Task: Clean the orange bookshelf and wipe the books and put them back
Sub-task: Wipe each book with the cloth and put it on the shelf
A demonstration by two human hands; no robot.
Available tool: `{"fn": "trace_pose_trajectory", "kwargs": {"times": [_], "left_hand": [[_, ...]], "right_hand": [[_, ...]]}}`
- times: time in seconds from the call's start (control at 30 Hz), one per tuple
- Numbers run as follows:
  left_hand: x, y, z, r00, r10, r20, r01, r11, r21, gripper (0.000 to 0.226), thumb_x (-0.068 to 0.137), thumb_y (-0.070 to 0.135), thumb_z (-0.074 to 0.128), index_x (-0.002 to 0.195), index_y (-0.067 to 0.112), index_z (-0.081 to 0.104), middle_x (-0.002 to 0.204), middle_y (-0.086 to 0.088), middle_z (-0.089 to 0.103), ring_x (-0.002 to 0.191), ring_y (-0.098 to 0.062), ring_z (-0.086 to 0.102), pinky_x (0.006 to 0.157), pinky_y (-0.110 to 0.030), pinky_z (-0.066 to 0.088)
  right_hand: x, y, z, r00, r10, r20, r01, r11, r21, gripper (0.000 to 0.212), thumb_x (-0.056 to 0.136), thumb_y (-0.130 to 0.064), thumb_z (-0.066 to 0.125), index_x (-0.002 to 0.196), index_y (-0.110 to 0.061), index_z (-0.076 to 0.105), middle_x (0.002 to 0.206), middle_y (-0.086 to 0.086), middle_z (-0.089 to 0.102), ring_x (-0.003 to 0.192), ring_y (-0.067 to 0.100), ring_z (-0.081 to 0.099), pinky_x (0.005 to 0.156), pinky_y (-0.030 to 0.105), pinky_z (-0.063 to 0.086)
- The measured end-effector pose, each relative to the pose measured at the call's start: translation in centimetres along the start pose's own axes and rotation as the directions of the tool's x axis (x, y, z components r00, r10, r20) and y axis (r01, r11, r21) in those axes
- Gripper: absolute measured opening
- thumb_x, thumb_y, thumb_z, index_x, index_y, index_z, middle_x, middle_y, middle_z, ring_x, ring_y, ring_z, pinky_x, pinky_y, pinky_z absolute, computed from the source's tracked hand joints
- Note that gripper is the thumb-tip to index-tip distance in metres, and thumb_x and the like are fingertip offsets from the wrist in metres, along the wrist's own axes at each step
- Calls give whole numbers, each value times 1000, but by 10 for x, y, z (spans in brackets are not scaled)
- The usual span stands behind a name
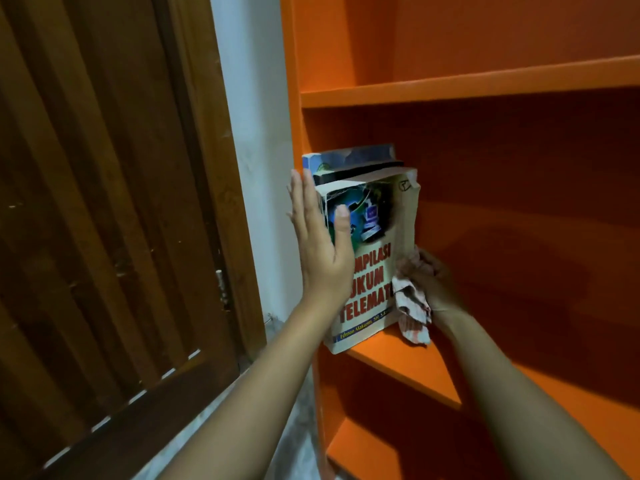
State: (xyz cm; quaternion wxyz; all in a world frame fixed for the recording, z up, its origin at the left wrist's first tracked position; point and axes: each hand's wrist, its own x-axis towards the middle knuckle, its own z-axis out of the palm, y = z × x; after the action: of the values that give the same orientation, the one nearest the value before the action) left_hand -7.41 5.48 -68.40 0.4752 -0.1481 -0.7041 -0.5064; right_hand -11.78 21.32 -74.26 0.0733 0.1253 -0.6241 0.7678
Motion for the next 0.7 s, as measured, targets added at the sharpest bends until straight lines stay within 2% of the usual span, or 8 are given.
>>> {"fn": "trace_pose_trajectory", "kwargs": {"times": [0.13, 0.23, 0.33, 0.37, 0.47, 0.57, 0.7], "left_hand": [[1, -7, 11, 999, 47, -24, -46, 998, 50, 56, 99, 29, 38, 147, 24, 8, 159, -7, 0, 147, -19, -2, 116, -56, 15], [-1, -10, 13, 998, 59, -34, -56, 996, 74, 59, 98, 27, 42, 148, 17, 13, 159, -11, 2, 147, -21, -1, 115, -57, 16], [-5, -11, 11, 998, 56, -12, -54, 991, 120, 62, 96, 29, 46, 148, 18, 14, 158, -12, 4, 147, -22, 0, 116, -56, 16], [-5, -11, 10, 999, 51, -3, -50, 991, 122, 63, 95, 29, 47, 148, 19, 14, 158, -11, 4, 147, -22, 0, 116, -55, 16], [-6, -7, 5, 1000, 26, 18, -27, 994, 105, 65, 94, 29, 49, 148, 19, 15, 158, -9, 4, 147, -20, 3, 117, -50, 18], [-5, -3, 1, 999, 10, 34, -14, 994, 106, 65, 94, 27, 51, 148, 20, 16, 158, -7, 4, 147, -20, 4, 118, -48, 20], [-5, 0, -3, 999, -5, 52, 0, 994, 105, 65, 93, 27, 51, 148, 23, 16, 158, -4, 4, 147, -19, 5, 114, -51, 27]], "right_hand": [[8, 12, -4, 999, 6, 51, -9, 999, 47, 45, 75, -24, 66, 115, -6, 60, 100, 3, 73, 90, 18, 70, 69, 27, 56], [10, 17, -3, 999, 39, 1, -39, 999, 6, 52, 79, -29, 65, 126, -8, 56, 116, 9, 67, 103, 22, 66, 74, 28, 56], [7, 17, 1, 994, 31, -101, -40, 996, -86, 49, 83, -36, 64, 128, -18, 57, 120, 2, 65, 107, 18, 64, 86, 34, 56], [5, 15, 3, 990, 15, -139, -32, 992, -122, 48, 83, -38, 64, 128, -20, 57, 120, -3, 64, 105, 15, 64, 87, 32, 54], [-1, 11, 8, 973, -29, -228, -12, 984, -178, 34, 89, -32, 61, 123, -27, 57, 108, -15, 59, 87, 0, 58, 73, 14, 52], [-4, 10, 8, 953, -33, -302, -12, 989, -145, 30, 90, -22, 63, 119, -25, 60, 113, -10, 58, 94, 7, 57, 74, 15, 52], [-11, 6, 4, 941, -30, -337, -7, 994, -108, 31, 90, -12, 62, 120, -14, 62, 109, -4, 61, 83, -2, 58, 69, 9, 52]]}}
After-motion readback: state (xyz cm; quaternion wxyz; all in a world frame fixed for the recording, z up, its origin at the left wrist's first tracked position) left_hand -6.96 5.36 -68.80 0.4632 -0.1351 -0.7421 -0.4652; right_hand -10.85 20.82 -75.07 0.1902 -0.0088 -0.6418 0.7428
